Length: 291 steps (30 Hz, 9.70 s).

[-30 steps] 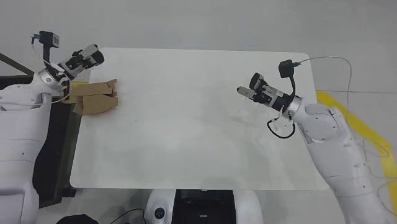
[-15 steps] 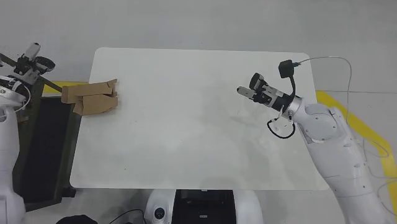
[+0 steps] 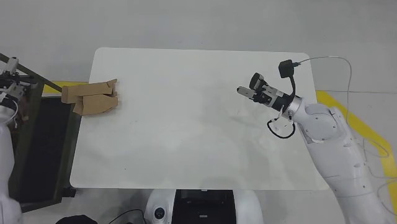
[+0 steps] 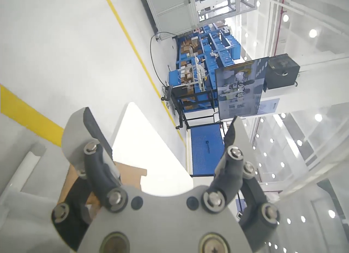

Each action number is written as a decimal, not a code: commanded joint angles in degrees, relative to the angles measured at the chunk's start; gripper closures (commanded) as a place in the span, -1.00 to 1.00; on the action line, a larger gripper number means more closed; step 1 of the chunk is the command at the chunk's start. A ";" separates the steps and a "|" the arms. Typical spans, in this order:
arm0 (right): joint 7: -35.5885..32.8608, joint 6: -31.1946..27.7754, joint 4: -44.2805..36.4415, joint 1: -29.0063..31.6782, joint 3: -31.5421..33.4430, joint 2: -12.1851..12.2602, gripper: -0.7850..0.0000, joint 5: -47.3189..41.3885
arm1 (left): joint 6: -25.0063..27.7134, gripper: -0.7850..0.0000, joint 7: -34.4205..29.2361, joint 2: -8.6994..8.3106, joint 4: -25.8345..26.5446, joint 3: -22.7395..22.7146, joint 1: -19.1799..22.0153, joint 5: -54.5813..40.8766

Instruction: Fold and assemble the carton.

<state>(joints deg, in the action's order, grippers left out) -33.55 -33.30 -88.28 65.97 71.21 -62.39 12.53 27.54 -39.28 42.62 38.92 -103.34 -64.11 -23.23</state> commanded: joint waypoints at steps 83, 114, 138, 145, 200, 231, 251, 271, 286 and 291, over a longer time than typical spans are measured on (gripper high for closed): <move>0.00 0.00 0.00 0.00 0.00 0.00 -1.00 0.00 | -0.75 1.00 -9.09 8.77 15.61 18.65 13.51 0.88; 0.00 0.00 0.00 0.00 0.00 0.00 -1.00 0.00 | 1.80 1.00 -18.56 15.98 22.84 41.42 21.98 0.74; 0.00 0.00 0.00 0.00 0.00 0.00 -1.00 0.00 | 0.78 1.00 -21.84 16.37 24.63 41.49 20.87 -0.51; 0.00 0.00 0.00 0.00 0.00 0.00 -1.00 0.00 | 0.78 1.00 -21.84 16.37 24.63 41.49 20.87 -0.51; -25.46 -6.79 25.91 -17.55 -21.42 -6.54 1.00 -33.01 | 5.62 1.00 -31.85 18.99 23.96 58.13 28.75 -0.40; -12.78 3.20 17.53 -12.41 -15.44 -5.86 1.00 -31.18 | 5.86 -1.00 -14.23 15.01 19.47 46.46 23.90 -4.17; 1.89 10.96 2.76 0.28 -7.54 -3.99 1.00 -27.29 | -0.49 -1.00 -3.98 13.36 28.78 41.37 16.14 4.17; 17.84 16.28 1.07 4.35 -6.45 -5.20 1.00 -29.65 | -3.86 -1.00 -0.89 14.69 36.25 44.03 12.24 5.75; 22.70 16.14 0.28 6.82 -6.86 -6.40 1.00 -29.85 | -5.73 -1.00 -0.33 18.15 34.98 50.71 15.02 3.00; 23.62 15.35 0.64 7.37 -6.32 -6.70 1.00 -30.28 | -6.10 -1.00 0.45 19.10 33.02 51.57 15.78 2.06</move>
<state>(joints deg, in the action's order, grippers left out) -9.99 -17.84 -87.62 73.23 64.77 -69.04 -17.73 21.49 -38.94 61.58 72.33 -51.81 -48.40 -21.01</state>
